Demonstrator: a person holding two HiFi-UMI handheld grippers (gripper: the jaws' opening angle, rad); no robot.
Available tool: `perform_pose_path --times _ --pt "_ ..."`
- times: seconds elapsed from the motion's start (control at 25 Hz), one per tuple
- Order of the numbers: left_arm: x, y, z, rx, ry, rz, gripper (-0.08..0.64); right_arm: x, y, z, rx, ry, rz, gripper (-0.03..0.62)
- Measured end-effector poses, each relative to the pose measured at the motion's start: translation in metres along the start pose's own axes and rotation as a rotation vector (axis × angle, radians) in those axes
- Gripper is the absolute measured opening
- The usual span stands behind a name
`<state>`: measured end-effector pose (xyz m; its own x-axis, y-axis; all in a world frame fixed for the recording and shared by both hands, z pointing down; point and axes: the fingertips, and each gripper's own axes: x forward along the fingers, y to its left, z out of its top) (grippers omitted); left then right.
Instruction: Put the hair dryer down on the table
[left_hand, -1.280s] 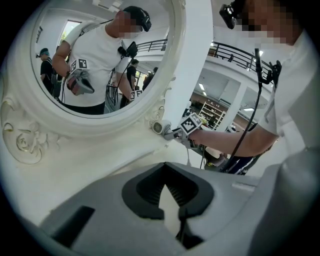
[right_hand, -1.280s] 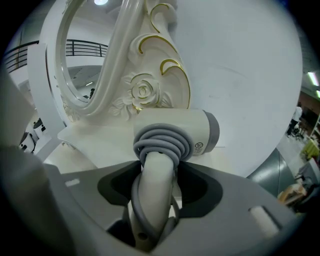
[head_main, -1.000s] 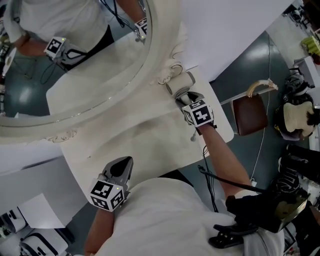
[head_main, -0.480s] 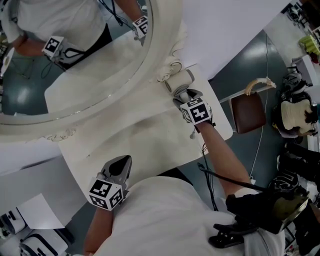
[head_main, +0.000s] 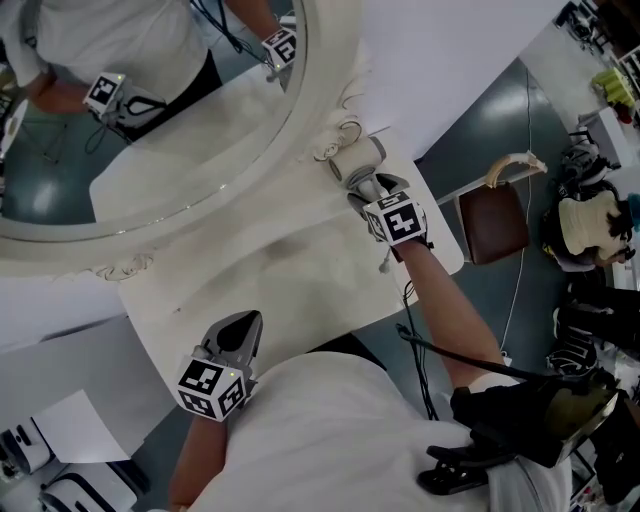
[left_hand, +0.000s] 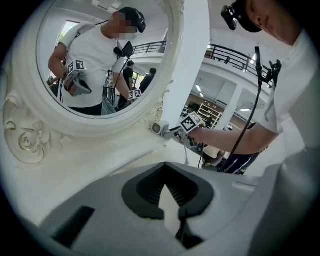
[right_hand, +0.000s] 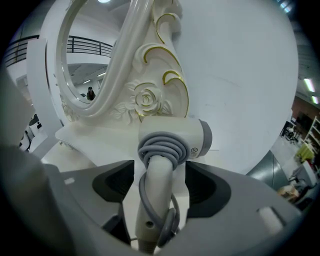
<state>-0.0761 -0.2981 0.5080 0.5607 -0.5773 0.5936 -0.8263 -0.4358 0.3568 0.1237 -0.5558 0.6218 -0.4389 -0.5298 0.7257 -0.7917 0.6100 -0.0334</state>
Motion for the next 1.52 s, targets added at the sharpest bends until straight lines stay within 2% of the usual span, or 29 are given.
perform_pose_path --times 0.4,0.88,1.2,1.4,1.52 --pt "-0.014 0.001 -0.007 0.026 -0.028 -0.029 0.002 -0.025 0.010 0.003 0.010 -0.023 -0.038 0.322" --pt "-0.070 -0.002 -0.038 0.047 -0.059 -0.060 0.002 -0.086 0.061 -0.003 0.014 -0.054 -0.098 0.302" --pt "-0.110 0.003 -0.066 0.056 -0.083 -0.081 0.002 -0.122 0.135 -0.024 0.015 -0.071 -0.086 0.196" --pt "-0.138 0.005 -0.081 0.066 -0.097 -0.092 0.002 -0.144 0.195 -0.043 0.017 -0.063 -0.057 0.076" --pt "-0.153 0.007 -0.092 0.068 -0.102 -0.100 0.002 -0.153 0.231 -0.056 0.026 -0.059 -0.038 0.027"
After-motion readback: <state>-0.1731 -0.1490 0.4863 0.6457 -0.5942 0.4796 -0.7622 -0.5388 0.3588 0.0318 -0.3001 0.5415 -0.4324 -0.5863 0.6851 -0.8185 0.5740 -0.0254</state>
